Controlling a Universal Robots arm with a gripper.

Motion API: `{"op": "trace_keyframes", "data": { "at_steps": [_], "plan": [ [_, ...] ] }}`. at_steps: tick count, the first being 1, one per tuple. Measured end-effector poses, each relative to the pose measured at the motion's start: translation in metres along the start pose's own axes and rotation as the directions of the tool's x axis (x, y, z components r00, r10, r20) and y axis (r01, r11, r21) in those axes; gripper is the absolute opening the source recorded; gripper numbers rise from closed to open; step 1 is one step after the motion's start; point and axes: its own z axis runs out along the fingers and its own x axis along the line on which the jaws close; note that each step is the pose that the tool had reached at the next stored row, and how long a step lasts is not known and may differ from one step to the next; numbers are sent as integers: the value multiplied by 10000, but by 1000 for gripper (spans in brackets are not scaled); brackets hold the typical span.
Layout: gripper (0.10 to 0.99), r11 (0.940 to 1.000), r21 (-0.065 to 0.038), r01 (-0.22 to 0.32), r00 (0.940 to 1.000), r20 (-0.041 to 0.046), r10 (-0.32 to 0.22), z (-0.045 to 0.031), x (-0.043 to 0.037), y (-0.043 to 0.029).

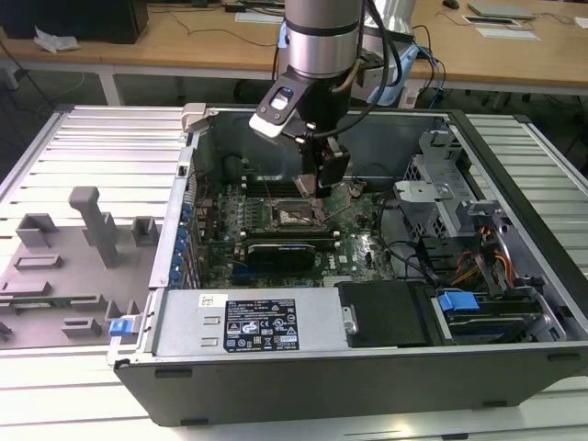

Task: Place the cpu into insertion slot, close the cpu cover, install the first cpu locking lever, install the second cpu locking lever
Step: 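Place the cpu into insertion slot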

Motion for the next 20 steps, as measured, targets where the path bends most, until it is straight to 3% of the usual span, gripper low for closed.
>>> {"op": "trace_keyframes", "data": {
  "at_steps": [6, 10, 11, 15, 17, 20],
  "plan": [
    [541, 9930, 11, -1183, 9929, 94, 1183, 13, 0, -1],
    [541, 9787, 4, -2054, 9786, 163, 2054, 35, 5, -3],
    [541, 9777, -26, -2098, 9776, 168, 2098, 45, 13, -4],
    [541, 9774, -266, -2096, 9775, 175, 2101, 56, 60, -44],
    [541, 9768, -457, -2093, 9775, 179, 2103, 69, 82, -81],
    [541, 9761, -596, -2090, 9775, 183, 2104, 104, 102, -147]
  ]
}}
